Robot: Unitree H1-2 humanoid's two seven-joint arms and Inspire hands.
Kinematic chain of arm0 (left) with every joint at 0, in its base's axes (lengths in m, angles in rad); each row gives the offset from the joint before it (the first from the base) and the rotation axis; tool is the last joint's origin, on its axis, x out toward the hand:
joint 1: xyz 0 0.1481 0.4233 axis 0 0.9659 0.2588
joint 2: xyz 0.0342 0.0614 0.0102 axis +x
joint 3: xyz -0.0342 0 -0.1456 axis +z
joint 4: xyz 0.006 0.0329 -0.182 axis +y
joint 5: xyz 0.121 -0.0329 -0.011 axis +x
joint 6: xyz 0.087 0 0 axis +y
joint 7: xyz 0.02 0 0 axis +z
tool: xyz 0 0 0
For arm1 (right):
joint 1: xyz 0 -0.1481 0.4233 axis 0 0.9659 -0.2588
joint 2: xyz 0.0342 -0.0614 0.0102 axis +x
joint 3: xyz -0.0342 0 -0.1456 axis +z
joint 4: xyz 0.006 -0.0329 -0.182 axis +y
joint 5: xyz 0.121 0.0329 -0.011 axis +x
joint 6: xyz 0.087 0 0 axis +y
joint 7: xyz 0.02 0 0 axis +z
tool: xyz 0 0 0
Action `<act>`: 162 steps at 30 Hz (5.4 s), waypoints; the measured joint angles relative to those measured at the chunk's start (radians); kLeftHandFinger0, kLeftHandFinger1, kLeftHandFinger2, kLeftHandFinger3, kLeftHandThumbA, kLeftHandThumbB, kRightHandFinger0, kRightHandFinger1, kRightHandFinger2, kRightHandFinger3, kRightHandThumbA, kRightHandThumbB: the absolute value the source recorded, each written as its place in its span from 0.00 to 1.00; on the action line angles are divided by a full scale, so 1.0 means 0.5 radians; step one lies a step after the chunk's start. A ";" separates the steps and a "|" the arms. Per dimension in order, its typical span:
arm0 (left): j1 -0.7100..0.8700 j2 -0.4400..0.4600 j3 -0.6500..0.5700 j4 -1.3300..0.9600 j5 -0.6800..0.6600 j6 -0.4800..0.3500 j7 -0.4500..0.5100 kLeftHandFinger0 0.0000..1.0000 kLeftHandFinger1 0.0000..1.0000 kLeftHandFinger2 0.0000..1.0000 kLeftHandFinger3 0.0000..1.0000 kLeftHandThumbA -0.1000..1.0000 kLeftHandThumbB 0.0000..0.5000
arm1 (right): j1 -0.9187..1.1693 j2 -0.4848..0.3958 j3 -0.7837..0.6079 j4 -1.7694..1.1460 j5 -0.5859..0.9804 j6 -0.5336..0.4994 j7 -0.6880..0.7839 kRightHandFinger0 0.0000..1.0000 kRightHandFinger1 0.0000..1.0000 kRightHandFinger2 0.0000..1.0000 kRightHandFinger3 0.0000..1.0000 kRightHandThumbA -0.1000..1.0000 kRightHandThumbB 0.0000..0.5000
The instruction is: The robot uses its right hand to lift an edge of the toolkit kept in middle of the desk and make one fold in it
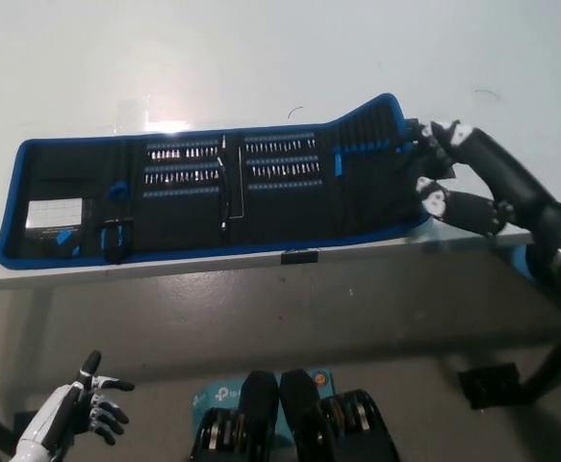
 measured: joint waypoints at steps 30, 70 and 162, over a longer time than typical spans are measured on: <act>0.022 -0.043 0.031 0.002 0.000 -0.022 0.000 0.35 0.34 0.35 0.55 1.00 1.00 | -0.093 0.483 -0.278 0.919 -0.216 0.002 -0.594 1.00 1.00 1.00 1.00 0.41 0.59; 0.023 -0.069 0.054 -0.001 0.004 -0.035 -0.001 0.34 0.35 0.34 0.54 1.00 1.00 | 0.106 0.765 -0.388 1.118 -0.081 -0.430 -0.924 0.00 0.00 0.02 0.30 0.00 0.13; -0.089 0.035 -0.126 -0.059 0.022 0.102 -0.131 0.39 0.39 0.39 0.59 1.00 0.98 | -0.590 0.688 0.903 1.008 -1.009 -0.049 0.103 1.00 1.00 1.00 1.00 0.74 1.00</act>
